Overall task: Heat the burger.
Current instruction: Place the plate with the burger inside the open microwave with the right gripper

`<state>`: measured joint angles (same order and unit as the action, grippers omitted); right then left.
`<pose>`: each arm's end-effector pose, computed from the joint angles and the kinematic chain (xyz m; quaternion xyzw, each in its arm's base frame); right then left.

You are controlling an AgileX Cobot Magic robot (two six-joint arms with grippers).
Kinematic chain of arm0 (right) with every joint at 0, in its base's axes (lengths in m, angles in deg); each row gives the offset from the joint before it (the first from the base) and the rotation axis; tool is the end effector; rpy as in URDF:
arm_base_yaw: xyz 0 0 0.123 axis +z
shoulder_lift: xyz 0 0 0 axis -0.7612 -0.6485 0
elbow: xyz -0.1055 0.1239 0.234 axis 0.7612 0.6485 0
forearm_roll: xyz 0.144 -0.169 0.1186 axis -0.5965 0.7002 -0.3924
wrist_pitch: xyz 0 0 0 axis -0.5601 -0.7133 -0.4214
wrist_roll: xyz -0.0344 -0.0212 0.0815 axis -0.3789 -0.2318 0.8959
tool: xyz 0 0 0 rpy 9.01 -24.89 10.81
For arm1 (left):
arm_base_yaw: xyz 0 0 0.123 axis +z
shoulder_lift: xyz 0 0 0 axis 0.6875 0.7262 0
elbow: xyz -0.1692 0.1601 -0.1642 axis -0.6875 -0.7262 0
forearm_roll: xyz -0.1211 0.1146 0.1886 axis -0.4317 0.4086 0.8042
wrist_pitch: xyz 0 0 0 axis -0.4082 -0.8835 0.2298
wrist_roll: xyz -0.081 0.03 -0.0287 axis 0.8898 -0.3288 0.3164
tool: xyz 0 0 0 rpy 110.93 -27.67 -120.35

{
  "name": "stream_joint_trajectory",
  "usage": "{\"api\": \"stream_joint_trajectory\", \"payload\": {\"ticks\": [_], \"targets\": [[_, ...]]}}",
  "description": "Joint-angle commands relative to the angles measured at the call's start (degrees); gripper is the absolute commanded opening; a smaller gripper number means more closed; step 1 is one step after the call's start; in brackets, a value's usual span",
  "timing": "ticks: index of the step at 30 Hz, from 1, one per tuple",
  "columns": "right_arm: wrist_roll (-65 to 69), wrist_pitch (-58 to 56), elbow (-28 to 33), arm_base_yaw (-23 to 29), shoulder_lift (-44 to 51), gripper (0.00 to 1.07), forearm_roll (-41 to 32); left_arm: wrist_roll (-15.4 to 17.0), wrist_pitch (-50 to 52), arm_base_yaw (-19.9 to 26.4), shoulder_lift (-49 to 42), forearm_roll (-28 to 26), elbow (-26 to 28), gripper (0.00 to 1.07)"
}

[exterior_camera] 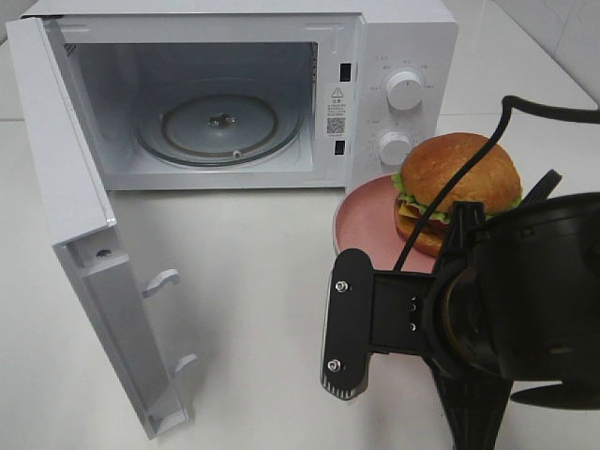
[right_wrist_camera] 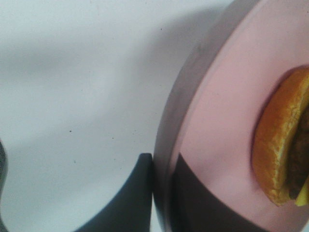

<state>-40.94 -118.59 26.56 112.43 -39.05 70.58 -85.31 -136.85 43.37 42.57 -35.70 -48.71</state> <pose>0.1472 0.1898 0.1761 -0.6290 0.7298 -0.2016 0.1764 -0.0105 -0.0181 0.2824 0.0859 0.8427 -0.0644 0.5275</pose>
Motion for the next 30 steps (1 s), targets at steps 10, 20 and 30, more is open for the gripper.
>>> {"api": "stream_joint_trajectory", "payload": {"ticks": [10,20,30], "targets": [[-2.98,5.56,-0.23,0.17,0.46,0.03,9.51,0.52,0.63,-0.34,-0.80,-0.06,-0.23,0.96],[-10.31,10.03,-0.23,0.17,0.46,0.01,11.69,0.52,0.63,-0.34,-0.80,-0.06,-0.23,0.96],[-15.93,13.98,-0.23,-0.23,0.46,0.00,13.69,0.52,0.63,-0.34,-0.80,-0.06,-0.23,0.96]]}}
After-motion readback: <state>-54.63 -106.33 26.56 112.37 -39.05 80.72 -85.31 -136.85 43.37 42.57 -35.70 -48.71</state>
